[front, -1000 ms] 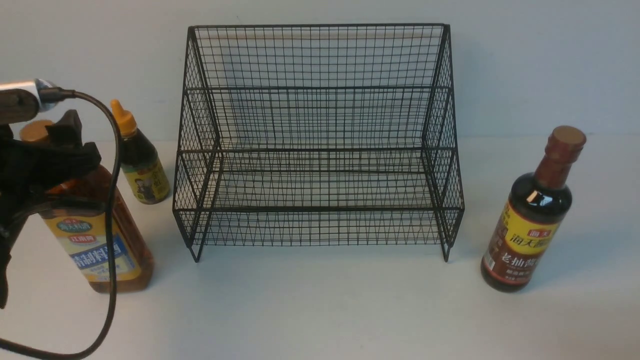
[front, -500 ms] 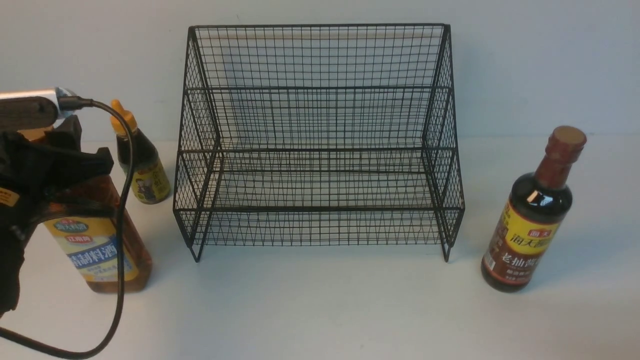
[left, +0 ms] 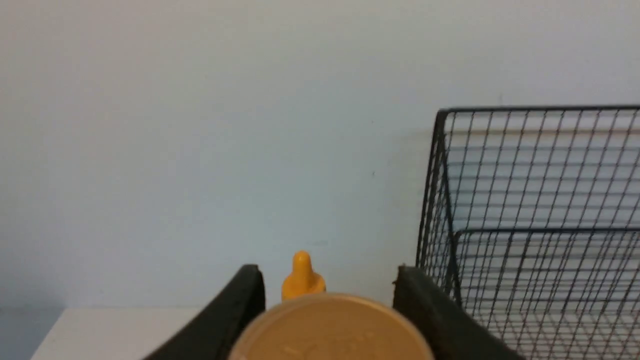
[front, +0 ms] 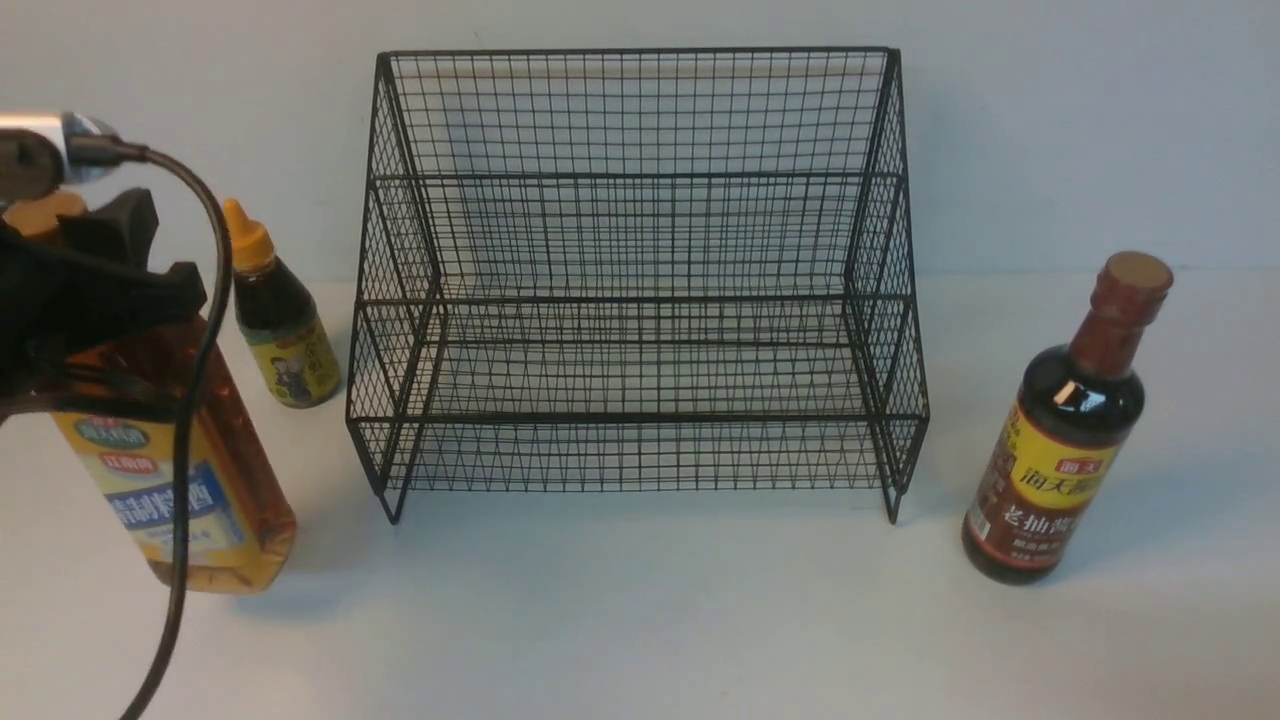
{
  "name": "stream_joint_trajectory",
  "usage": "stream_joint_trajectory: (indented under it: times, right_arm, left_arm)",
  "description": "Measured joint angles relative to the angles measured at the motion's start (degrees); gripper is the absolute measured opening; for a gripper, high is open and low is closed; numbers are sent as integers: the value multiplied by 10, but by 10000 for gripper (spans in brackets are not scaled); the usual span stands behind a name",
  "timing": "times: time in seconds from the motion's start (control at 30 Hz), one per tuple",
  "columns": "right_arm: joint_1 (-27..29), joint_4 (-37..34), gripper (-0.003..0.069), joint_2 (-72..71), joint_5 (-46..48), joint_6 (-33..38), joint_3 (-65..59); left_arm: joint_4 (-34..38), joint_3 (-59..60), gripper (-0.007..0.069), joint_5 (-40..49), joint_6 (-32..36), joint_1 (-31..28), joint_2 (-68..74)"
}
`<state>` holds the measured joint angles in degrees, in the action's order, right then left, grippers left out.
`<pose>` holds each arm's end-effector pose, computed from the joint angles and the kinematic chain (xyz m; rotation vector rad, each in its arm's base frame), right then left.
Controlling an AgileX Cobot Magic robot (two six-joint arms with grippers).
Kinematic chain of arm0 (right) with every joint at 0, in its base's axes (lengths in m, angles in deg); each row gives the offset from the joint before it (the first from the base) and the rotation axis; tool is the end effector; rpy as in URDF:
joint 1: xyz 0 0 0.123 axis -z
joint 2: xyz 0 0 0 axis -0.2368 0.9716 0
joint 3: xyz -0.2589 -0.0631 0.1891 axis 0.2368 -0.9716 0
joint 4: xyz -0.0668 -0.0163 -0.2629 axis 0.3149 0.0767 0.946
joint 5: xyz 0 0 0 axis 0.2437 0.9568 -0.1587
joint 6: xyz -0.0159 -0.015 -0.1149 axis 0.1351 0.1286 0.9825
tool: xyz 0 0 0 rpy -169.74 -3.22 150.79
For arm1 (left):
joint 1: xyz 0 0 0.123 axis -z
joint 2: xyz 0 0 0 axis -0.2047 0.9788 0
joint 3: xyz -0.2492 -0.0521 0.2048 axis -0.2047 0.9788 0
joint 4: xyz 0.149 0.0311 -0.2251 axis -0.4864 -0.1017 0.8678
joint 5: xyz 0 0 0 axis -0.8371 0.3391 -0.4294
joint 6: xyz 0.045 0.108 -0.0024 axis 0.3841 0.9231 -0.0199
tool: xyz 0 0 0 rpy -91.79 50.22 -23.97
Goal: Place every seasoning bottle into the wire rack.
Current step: Use the left arm to put the condiment bottle back on the shelf
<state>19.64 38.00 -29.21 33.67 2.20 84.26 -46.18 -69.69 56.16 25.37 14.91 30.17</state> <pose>0.0537 -0.0125 0.1636 0.2024 1.8733 -0.0785 0.2599 -0.0063 0.3417 -0.0356 1.6510 -0.0128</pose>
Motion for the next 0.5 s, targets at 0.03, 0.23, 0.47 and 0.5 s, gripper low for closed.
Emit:
stream_joint_trajectory:
  times: [0.03,0.23,0.47,0.5]
  right_arm:
    - [0,0,-13,0,0,0,0]
    - [0,0,-13,0,0,0,0]
    - [0,0,-13,0,0,0,0]
    - [0,0,-13,0,0,0,0]
  left_arm:
    - [-1,-13,302,13,0,0,-5]
    - [-8,-80,302,82,0,10,-11]
    - [-10,-142,302,105,1,71,-11]
    - [-10,-146,302,105,0,80,-11]
